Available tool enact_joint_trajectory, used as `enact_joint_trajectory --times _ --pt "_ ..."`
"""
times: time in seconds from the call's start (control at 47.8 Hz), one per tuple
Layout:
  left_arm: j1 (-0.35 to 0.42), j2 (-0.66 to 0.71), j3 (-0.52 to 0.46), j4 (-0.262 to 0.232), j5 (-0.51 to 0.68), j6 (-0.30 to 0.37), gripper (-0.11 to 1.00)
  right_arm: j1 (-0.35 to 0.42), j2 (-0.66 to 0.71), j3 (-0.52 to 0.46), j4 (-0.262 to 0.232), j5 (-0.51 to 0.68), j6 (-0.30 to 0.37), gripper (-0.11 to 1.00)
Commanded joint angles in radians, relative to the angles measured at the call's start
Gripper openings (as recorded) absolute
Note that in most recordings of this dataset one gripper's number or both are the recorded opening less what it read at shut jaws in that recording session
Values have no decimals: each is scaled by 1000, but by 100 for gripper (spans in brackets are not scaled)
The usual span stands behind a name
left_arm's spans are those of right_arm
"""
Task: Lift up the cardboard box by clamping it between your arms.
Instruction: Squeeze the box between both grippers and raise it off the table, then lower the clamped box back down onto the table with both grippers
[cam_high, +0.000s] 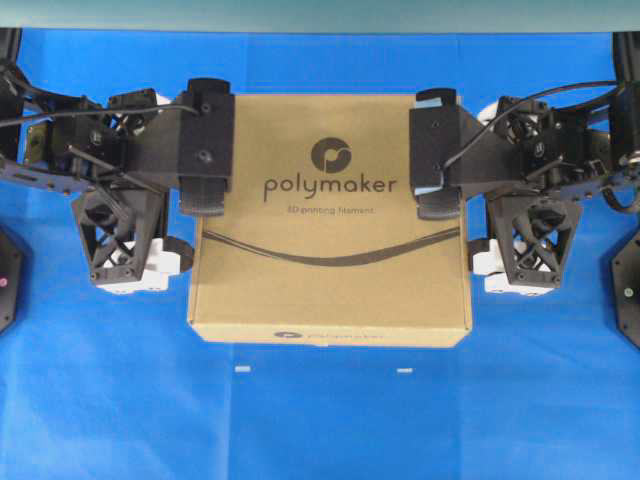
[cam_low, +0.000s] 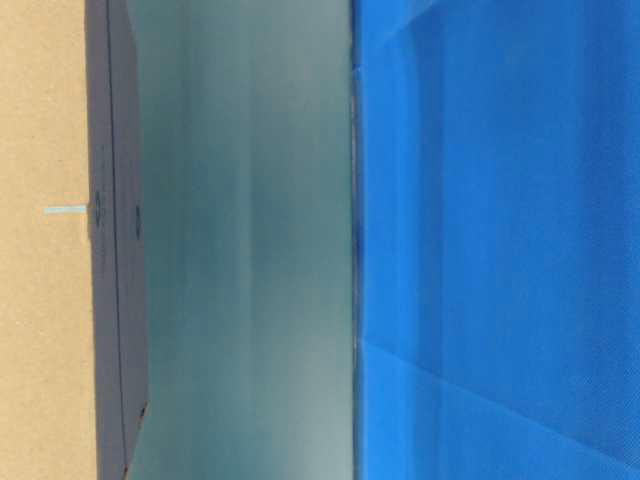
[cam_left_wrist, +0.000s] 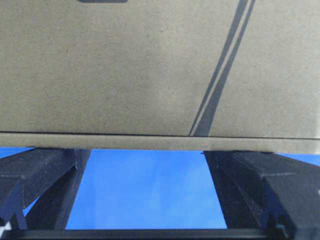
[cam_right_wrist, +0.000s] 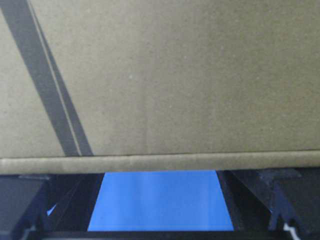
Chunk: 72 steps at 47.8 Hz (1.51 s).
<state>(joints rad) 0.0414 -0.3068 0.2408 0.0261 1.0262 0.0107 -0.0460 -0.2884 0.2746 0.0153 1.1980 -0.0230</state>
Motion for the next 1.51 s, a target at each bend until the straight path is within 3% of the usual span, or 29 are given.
enact_joint_trajectory --times 0.0,0.334,0.481,0.815,1.484 --pt "15 0 -61 0 -26 -9 86 -6 5 -29 2 -20 20 99" --pt "20 2 -31 5 -46 3 86 -9 5 -2 -2 -38 12 99" --pt "20 5 23 5 -120 38 86 -14 5 66 -2 -104 6 99" --pt "25 52 147 5 -222 41 86 -17 15 230 -2 -310 8 99" --pt "35 176 327 5 -469 28 86 -15 172 360 -2 -558 -2 99"
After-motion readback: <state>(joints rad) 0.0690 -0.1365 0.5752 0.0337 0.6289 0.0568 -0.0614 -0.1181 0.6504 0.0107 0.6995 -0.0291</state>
